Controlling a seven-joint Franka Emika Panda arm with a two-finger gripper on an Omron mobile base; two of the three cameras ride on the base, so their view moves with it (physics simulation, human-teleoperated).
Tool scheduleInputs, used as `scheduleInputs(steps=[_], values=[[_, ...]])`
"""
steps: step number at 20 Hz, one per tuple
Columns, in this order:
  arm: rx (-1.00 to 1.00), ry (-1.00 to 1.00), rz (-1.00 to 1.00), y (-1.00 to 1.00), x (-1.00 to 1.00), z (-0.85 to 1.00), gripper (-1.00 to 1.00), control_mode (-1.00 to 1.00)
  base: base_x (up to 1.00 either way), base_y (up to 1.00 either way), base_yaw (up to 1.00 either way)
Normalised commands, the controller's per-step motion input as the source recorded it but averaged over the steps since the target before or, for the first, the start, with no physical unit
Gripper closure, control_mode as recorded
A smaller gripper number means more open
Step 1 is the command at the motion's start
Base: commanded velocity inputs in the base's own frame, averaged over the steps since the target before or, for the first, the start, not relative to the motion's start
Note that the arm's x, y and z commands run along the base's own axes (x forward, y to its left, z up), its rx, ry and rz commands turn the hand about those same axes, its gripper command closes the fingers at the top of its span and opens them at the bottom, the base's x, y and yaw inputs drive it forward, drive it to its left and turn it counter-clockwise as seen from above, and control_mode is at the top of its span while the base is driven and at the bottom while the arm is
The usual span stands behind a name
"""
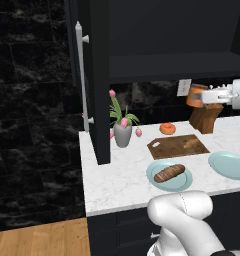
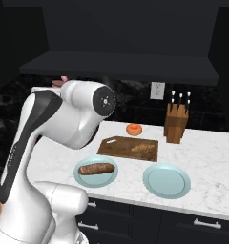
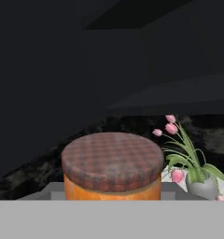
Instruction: From the different types of pastries on the counter, select a croissant and place it on the cutting board. Then retrieve a jar of jam from the cabinet and place it alongside the croissant on the cutting board.
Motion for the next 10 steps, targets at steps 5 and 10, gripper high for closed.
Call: scheduleInputs(steps=[5, 10], values=[[0.0, 0.06, -0.03, -0.27, -0.92, -0.6, 1.0, -1.0, 0.0, 0.0, 0.0], [0.0, 0.06, 0.0, 0.0, -0.35, -0.91, 1.0, -1.0, 0.0, 0.0, 0.0]])
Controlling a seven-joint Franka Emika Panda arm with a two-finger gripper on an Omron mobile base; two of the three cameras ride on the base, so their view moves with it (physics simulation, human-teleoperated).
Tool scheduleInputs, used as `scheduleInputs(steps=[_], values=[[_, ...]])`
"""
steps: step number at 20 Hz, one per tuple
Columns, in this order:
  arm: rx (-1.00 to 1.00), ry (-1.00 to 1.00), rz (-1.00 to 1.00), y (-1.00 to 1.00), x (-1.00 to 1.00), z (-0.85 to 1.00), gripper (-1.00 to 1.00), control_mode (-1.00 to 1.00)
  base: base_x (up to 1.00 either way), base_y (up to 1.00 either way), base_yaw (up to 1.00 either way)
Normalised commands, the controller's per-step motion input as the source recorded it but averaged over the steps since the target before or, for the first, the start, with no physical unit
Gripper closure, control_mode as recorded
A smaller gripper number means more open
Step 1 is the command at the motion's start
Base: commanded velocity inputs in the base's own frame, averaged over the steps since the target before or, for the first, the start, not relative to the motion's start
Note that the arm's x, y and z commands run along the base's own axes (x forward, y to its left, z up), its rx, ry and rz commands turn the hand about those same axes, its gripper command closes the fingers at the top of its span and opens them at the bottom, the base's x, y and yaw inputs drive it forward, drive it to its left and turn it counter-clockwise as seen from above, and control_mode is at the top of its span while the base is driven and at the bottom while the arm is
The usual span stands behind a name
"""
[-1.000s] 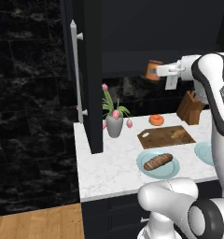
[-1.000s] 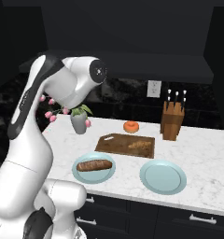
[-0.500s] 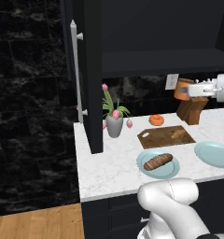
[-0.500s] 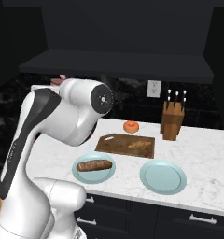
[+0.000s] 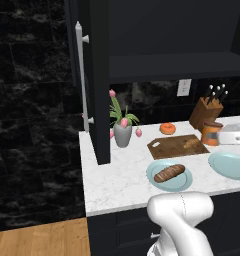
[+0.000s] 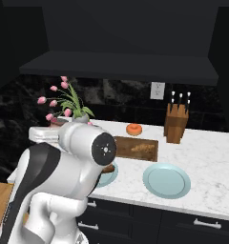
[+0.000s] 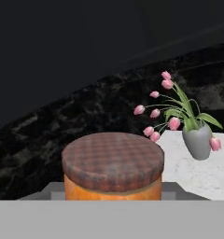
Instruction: From the different types of pastries on the counter, select a croissant and place it on the cutting board. Then retrieve a jar of jam from the cabinet and place it alongside the croissant on the cutting board.
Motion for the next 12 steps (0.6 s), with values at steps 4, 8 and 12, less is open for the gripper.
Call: scheduleInputs(steps=[4, 8, 12], values=[[0.0, 0.07, 0.0, 0.0, -0.06, -0.85, 1.0, -1.0, 0.0, 0.0, 0.0], [-0.01, 0.04, 0.0, 0.0, 0.24, -0.44, 1.0, -1.0, 0.0, 0.0, 0.0], [-0.06, 0.06, -0.01, 0.0, 0.36, -0.51, 1.0, -1.0, 0.0, 0.0, 0.0]])
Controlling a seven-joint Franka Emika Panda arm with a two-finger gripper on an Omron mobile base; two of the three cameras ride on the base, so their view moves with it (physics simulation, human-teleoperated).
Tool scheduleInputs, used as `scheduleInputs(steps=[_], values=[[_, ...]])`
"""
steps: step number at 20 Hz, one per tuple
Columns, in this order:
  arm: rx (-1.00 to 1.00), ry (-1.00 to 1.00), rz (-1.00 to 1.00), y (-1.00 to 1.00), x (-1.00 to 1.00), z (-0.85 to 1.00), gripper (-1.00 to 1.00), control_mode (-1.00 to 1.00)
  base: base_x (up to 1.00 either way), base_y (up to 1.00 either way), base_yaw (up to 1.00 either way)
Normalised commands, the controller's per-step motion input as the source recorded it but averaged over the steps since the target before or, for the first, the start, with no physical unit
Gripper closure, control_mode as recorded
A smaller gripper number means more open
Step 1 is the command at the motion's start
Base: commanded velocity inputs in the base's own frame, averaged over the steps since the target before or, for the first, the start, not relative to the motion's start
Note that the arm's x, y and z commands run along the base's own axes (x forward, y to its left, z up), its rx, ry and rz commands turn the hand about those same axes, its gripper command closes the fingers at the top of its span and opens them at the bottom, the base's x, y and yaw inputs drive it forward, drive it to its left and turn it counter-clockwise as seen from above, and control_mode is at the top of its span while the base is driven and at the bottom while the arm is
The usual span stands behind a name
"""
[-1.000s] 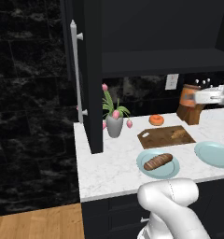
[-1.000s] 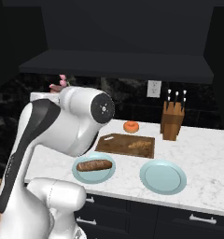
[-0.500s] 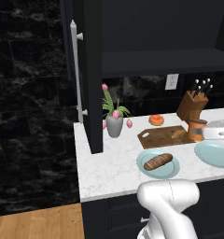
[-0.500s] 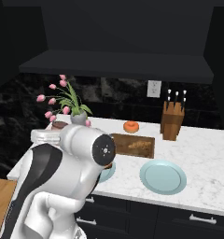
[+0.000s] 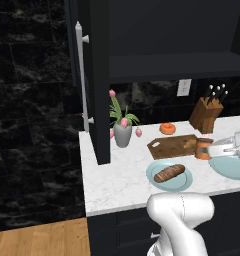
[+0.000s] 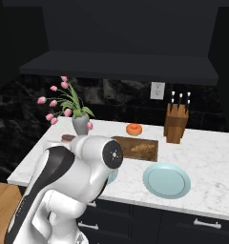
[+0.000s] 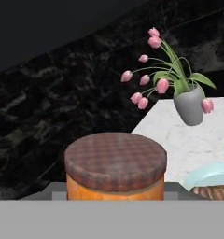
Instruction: From the different types of pastries on the counter, select a croissant and place it on the cutting board. Then retrieve a jar of jam from the cabinet and place it alongside the croissant on the cutting board.
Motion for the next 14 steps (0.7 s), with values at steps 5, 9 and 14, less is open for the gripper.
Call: scheduleInputs(steps=[5, 9, 14], values=[[-0.08, 0.09, -0.04, -0.01, 0.57, -0.45, 1.0, -1.0, 0.0, 0.0, 0.0], [-0.05, 0.03, -0.03, -0.08, 0.83, -0.21, 1.0, -1.0, 0.0, 0.0, 0.0], [-0.02, 0.04, -0.01, -0.12, 0.88, -0.32, 1.0, -1.0, 0.0, 0.0, 0.0]])
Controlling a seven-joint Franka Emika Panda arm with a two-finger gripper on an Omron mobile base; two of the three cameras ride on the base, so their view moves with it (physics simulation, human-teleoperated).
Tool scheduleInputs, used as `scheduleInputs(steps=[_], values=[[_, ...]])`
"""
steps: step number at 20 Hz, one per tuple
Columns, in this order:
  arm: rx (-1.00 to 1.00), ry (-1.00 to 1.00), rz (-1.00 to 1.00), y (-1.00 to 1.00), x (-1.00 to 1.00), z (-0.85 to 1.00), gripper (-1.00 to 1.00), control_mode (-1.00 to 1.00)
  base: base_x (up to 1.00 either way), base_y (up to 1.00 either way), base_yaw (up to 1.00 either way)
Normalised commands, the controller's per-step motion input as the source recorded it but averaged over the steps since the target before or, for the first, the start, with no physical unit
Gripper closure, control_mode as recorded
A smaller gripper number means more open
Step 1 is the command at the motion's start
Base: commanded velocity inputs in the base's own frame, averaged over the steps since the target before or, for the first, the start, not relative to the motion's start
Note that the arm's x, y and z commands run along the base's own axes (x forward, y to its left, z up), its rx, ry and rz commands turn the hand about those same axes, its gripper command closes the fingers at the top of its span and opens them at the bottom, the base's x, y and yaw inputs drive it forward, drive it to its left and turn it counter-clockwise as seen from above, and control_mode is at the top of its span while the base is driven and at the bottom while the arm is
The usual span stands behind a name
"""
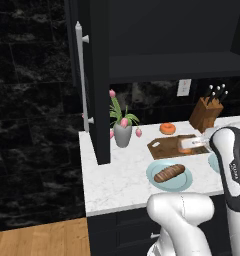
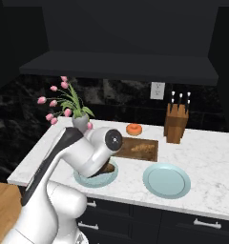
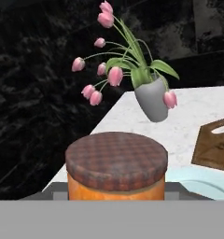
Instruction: From the different types of pastries on the counter, select a croissant and place it on the cutting board. Then retrieve a jar of jam from the cabinet and place it alongside the croissant on the cutting board.
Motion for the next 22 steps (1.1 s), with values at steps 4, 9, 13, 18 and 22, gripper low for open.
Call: scheduleInputs(steps=[4, 9, 13, 18, 22], values=[[-0.01, 0.07, 0.0, -0.37, 0.78, -0.57, 1.0, -1.0, 0.0, 0.0, 0.0], [0.0, 0.05, 0.0, -0.38, 0.87, -0.47, 1.0, -1.0, 0.0, 0.0, 0.0], [0.0, 0.0, 0.0, -0.23, 0.9, -0.12, 1.0, -1.0, 0.0, 0.0, 0.0], [0.0, -0.13, 0.01, -0.47, 0.38, -0.31, 1.0, -1.0, 0.0, 0.0, 0.0], [0.0, -0.21, 0.02, -0.37, 0.0, -0.38, 1.0, -1.0, 0.0, 0.0, 0.0]])
